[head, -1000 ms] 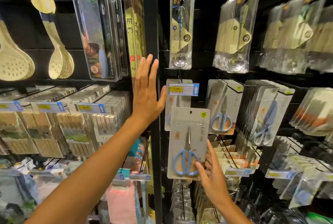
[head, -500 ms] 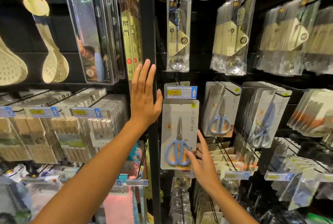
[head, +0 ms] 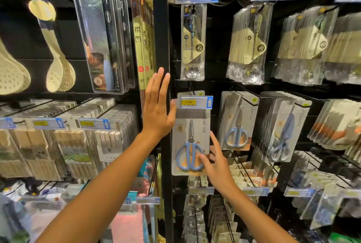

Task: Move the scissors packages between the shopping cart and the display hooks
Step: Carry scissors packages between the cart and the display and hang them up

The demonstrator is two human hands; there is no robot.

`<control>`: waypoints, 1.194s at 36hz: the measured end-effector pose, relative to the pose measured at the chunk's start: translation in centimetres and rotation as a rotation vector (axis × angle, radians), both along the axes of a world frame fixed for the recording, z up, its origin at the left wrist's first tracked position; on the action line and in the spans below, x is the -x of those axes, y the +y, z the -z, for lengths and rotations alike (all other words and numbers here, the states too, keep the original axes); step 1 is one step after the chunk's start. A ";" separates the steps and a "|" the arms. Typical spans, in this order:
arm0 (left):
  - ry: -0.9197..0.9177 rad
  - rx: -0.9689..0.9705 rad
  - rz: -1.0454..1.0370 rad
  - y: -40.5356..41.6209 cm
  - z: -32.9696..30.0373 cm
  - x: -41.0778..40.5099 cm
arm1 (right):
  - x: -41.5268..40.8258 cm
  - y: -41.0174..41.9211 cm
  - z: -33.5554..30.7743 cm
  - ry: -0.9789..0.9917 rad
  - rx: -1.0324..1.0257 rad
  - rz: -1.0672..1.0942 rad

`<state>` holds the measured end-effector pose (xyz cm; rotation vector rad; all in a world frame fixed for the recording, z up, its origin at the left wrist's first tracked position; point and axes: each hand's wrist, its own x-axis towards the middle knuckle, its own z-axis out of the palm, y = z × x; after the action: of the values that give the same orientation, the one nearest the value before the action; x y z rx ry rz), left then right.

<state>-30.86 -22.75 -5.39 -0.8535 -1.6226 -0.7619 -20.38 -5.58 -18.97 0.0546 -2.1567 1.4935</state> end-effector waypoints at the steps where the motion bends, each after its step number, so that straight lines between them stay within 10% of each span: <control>1: -0.002 -0.001 0.002 0.0 0.0 0.0 | 0.2 0.1 0.1 -0.004 -0.001 0.001; 43: 0.000 -0.023 0.008 0.3 0.1 0.3 | 12.6 3.4 0.5 -0.178 -0.232 0.173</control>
<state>-31.20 -22.42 -5.51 -0.8445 -1.6080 -0.7845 -32.96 -2.15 -19.48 -0.1869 -2.4003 1.1853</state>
